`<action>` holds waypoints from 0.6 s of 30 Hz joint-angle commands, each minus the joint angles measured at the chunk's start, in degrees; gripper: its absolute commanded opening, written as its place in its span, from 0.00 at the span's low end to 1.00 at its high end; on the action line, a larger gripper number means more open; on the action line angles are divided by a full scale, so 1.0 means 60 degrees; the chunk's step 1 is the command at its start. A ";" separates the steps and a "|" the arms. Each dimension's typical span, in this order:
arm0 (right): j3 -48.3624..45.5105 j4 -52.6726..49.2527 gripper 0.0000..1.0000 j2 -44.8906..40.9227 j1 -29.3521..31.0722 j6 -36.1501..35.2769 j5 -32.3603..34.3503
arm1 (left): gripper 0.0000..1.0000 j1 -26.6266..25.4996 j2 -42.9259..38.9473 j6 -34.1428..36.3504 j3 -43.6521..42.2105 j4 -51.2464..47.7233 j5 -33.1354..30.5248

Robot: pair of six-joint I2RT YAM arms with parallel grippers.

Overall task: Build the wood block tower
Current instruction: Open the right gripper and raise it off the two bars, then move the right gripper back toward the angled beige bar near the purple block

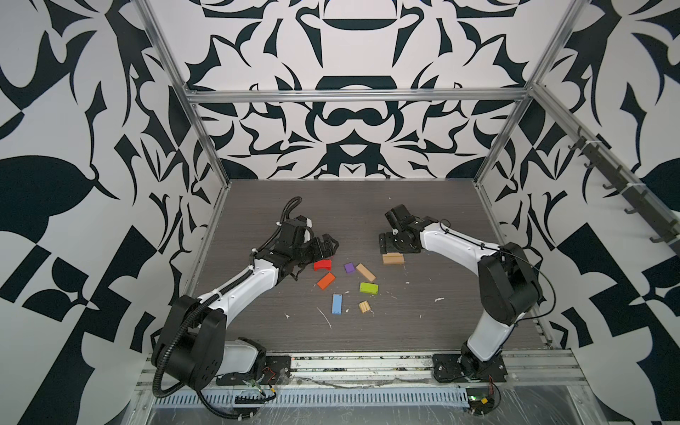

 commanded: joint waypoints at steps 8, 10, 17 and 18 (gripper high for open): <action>-0.0036 -0.0288 0.86 -0.1092 0.0327 -0.0737 -0.1069 | 1.00 0.0021 -0.0080 -0.0156 0.0148 0.0045 -0.0086; -0.0050 -0.0408 0.85 -0.1151 0.0551 -0.0842 -0.1180 | 1.00 0.0029 -0.0094 -0.0206 0.0140 0.0117 -0.0078; -0.0463 -0.0208 0.84 -0.1337 0.1227 -0.0451 -0.1293 | 1.00 0.0006 -0.0132 -0.0444 -0.0125 0.0597 0.0042; -0.0502 -0.0226 0.84 -0.1352 0.1318 -0.0332 -0.1221 | 1.00 0.0011 -0.0133 -0.0480 -0.0168 0.0672 0.0044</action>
